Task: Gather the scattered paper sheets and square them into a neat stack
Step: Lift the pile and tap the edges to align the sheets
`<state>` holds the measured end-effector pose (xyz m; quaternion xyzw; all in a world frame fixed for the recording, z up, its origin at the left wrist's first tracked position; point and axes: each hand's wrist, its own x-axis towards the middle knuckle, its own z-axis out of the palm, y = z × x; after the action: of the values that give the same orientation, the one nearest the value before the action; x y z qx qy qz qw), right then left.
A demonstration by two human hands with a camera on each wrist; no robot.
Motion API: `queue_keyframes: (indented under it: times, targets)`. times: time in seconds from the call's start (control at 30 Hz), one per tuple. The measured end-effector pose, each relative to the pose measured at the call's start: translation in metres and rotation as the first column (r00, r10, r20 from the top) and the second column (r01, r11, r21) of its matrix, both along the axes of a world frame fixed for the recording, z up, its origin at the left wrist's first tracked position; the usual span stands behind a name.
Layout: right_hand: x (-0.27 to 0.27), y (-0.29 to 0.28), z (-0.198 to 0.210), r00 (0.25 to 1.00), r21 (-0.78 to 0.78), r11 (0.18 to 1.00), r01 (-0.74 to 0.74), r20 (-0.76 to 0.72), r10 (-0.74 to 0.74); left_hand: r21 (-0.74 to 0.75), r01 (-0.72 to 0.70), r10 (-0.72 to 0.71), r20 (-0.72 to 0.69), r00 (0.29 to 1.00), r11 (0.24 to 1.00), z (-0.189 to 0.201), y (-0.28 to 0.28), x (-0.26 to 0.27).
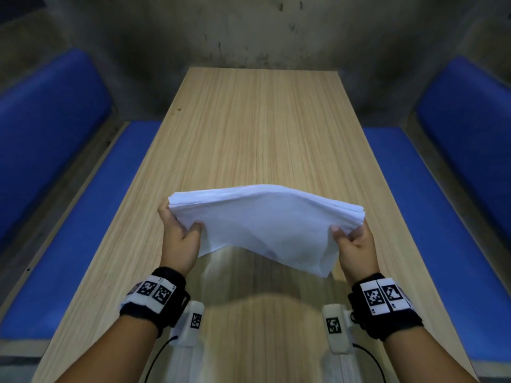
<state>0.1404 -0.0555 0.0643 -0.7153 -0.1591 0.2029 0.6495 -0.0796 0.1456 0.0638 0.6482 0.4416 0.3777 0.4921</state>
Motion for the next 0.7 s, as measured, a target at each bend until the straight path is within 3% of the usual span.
queue_keyframes:
  times: [0.07, 0.13, 0.2, 0.27, 0.33, 0.5, 0.57, 0.63, 0.7]
  targets:
    - [-0.003, 0.0, 0.008, 0.998, 0.003, 0.999, -0.037, 0.044, 0.037, 0.313, -0.057, 0.124, -0.198, 0.972, 0.948, 0.014, -0.003, 0.006]
    - [-0.007, 0.001, 0.024, 0.985, -0.008, 0.995, -0.102, 0.138, 0.102, 0.6, 0.161, 0.157, -0.442, 0.883, 0.783, 0.04, -0.012, 0.018]
    - [-0.013, 0.005, 0.045, 0.952, -0.014, 0.982, -0.187, 0.245, 0.185, 0.654, 0.47, 0.076, -0.627, 0.776, 0.593, 0.07, -0.025, 0.037]
    - [-0.02, 0.011, 0.066, 0.901, -0.015, 0.965, -0.263, 0.355, 0.251, 0.588, 0.639, -0.03, -0.724, 0.69, 0.496, 0.092, -0.034, 0.055]
    - [-0.023, 0.014, 0.084, 0.865, -0.019, 0.96, -0.28, 0.429, 0.26, 0.524, 0.664, -0.151, -0.713, 0.684, 0.534, 0.108, -0.037, 0.061]
    - [-0.003, 0.0, 0.095, 0.857, -0.018, 1.0, 0.015, 0.515, -0.003, 0.566, 0.496, -0.282, -0.426, 0.86, 0.658, 0.111, -0.02, 0.047]
    - [0.006, -0.005, 0.09, 0.923, -0.003, 0.999, 0.055, 0.38, -0.049, 0.505, 0.389, -0.301, -0.25, 0.92, 0.77, 0.106, -0.012, 0.038]
    - [0.007, -0.002, 0.085, 0.984, 0.134, 0.99, -0.052, 0.174, 0.029, 0.34, 0.344, -0.351, -0.042, 0.935, 0.875, 0.098, -0.009, 0.034]
    - [0.0, 0.006, 0.086, 0.986, 0.257, 0.952, -0.165, 0.068, 0.152, 0.199, 0.336, -0.364, 0.126, 0.923, 0.921, 0.088, -0.016, 0.032]
